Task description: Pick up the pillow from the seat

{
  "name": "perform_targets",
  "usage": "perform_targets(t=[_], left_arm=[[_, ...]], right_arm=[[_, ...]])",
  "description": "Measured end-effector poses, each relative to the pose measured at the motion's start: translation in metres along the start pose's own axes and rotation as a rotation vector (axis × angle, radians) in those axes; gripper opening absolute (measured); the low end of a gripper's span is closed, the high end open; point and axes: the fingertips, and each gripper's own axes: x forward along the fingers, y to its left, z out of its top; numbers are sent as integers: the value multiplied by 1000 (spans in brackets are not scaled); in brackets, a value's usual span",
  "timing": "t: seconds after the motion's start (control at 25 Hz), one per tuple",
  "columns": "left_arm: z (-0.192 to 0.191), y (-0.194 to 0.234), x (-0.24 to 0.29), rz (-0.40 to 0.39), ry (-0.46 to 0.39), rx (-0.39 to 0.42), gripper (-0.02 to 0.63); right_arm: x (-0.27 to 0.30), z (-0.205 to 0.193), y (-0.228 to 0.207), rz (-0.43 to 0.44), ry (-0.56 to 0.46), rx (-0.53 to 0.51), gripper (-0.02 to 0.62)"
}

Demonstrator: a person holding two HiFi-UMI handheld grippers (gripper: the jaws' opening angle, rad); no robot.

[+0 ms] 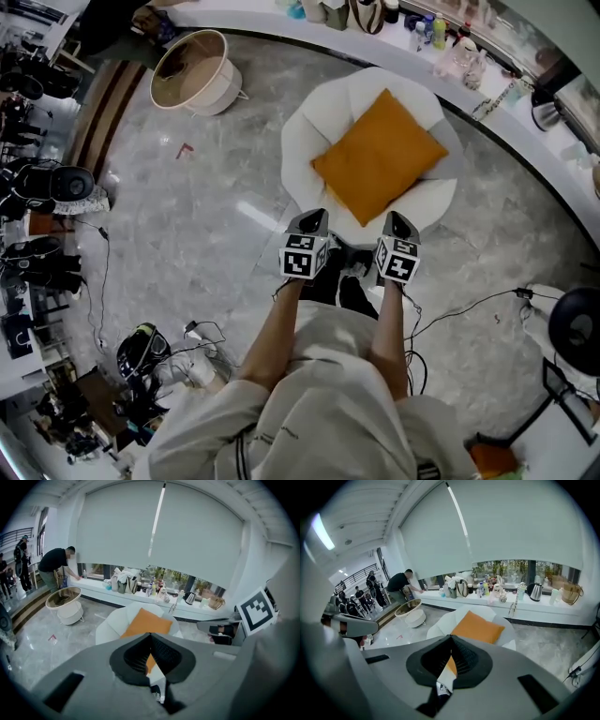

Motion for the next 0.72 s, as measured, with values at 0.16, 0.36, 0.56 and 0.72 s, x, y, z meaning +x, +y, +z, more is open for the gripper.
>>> perform_targets(t=[0.16, 0.36, 0.56, 0.72], left_arm=[[0, -3, 11, -28, 17, 22, 9], [-12, -1, 37, -78, 43, 26, 9], [-24, -2, 76, -152, 80, 46, 9], [-29, 11, 107, -197, 117, 53, 9]], right_arm=[[4, -1, -11, -33, 1, 36, 6], [23, -12, -6, -48, 23, -46, 8], [39, -26, -18, -75, 75, -202, 8], [63, -29, -23, -72, 108, -209, 8]])
